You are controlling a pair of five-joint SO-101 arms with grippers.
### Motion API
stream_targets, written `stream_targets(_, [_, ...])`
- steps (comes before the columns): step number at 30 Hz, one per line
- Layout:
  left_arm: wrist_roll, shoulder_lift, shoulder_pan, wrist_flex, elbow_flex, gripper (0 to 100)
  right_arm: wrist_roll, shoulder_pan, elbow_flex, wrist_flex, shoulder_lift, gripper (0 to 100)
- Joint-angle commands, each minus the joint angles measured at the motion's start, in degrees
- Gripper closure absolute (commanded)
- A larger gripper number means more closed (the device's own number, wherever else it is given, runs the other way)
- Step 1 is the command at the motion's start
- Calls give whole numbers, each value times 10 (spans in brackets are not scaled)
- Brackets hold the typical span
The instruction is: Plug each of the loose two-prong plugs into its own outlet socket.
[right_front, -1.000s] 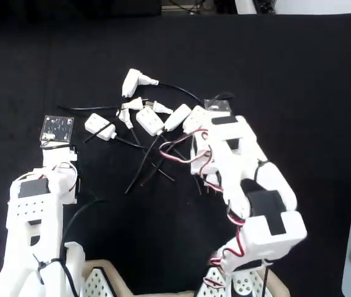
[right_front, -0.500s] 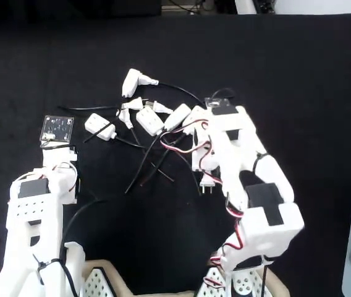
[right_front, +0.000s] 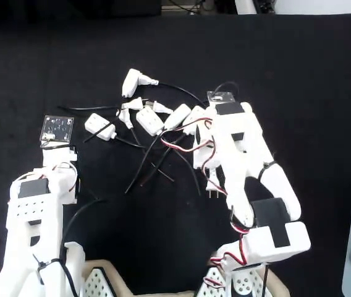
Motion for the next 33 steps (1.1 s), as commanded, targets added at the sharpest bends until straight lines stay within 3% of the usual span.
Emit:
stream_targets(1, [2,-11,-5,-10,-4,934,-2,4,-10,1,-22,825])
stream_targets(8, [2,-11,-5,-10,-3,934,30,55,32,-35,-22,825])
stream_targets(17, [2,-11,-5,-10,-3,934,30,54,76,-97,-22,825])
stream_targets(30, [2,-11,-5,-10,-3,934,-20,-33,105,-117,-22,827])
stream_targets(33, [2,-11,-5,-11,0,934,-20,-29,106,-121,-22,881])
